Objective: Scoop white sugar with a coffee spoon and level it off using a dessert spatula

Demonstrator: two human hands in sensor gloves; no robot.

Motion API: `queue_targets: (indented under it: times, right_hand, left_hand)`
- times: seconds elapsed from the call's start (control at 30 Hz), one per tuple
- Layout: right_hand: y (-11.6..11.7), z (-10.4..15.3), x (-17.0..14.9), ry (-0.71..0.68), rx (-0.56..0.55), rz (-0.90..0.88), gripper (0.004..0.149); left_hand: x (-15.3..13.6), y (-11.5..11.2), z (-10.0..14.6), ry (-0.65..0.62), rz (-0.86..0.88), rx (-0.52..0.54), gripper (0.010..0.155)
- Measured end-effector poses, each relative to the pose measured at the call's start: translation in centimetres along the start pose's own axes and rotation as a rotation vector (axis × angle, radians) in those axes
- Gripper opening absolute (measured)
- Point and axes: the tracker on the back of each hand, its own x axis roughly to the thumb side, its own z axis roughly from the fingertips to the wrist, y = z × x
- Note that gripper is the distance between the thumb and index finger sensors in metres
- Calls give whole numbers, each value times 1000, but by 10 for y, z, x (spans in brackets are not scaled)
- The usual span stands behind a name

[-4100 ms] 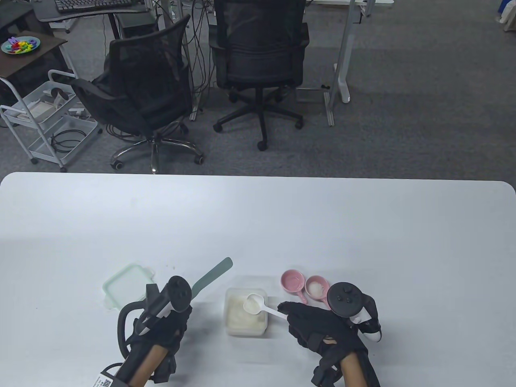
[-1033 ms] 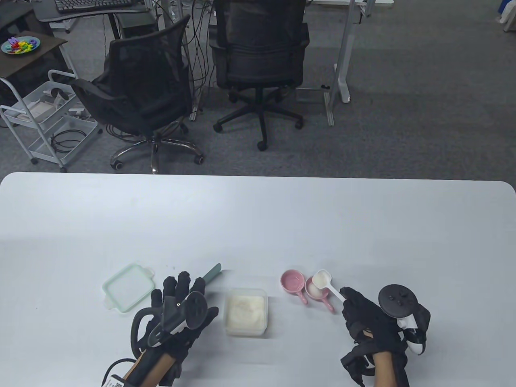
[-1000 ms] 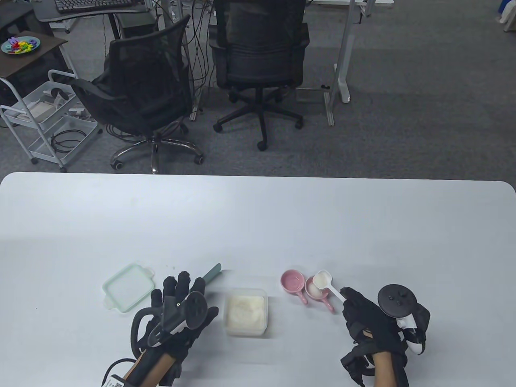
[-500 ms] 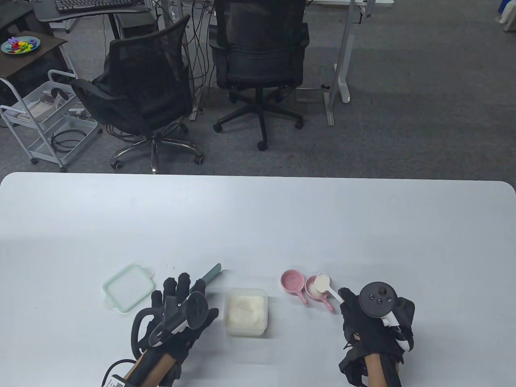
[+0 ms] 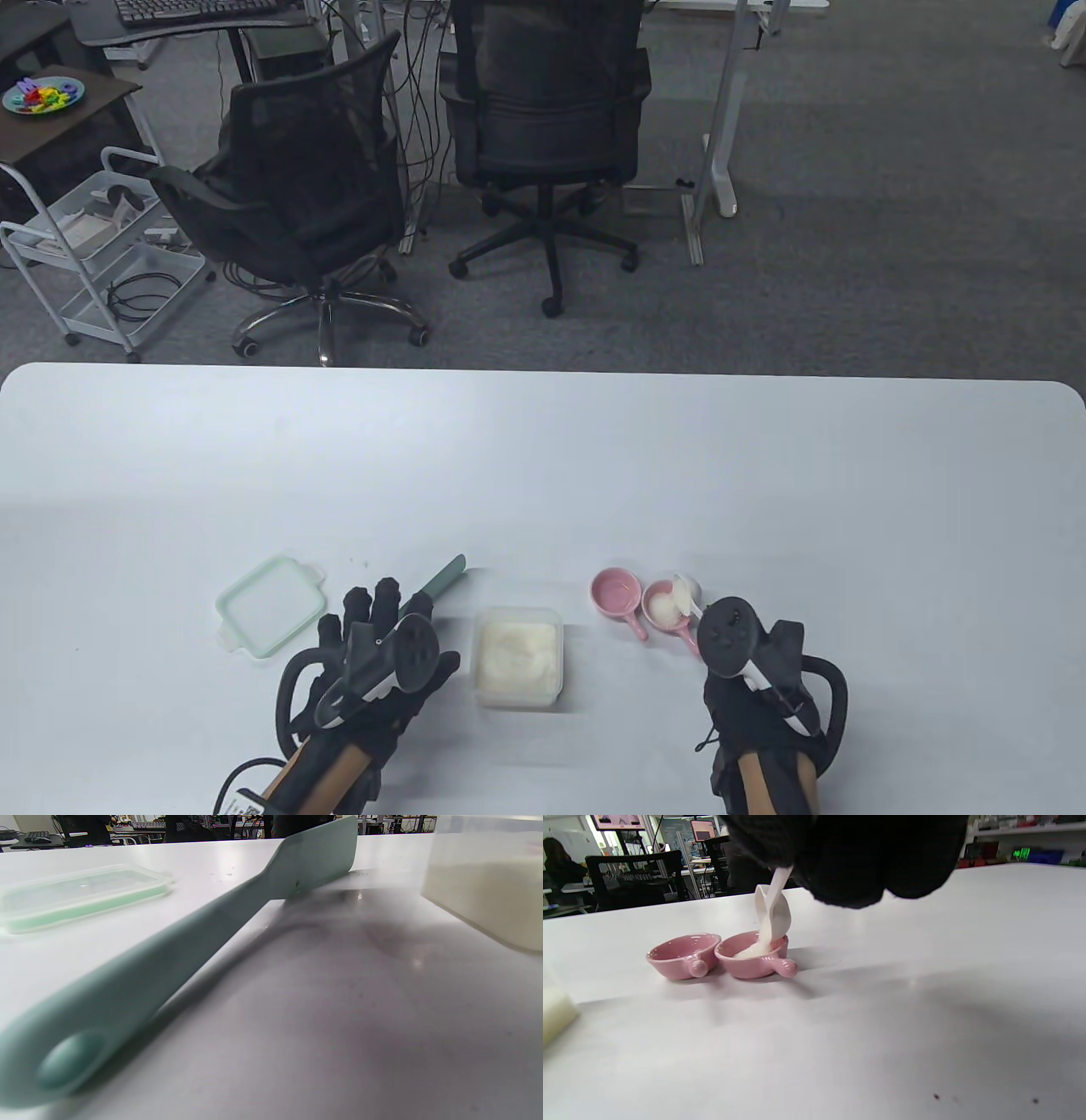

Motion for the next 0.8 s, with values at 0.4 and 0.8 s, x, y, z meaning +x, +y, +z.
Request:
queue_targets:
  times: [0.4, 0.8]
  right_hand:
    - [4, 10, 33, -24, -80, 258, 52]
    - [7, 17, 53, -33, -148, 429, 52]
  left_hand:
    - [1, -1, -1, -5, 1, -6, 82]
    - [1, -1, -1, -8, 1, -5, 82]
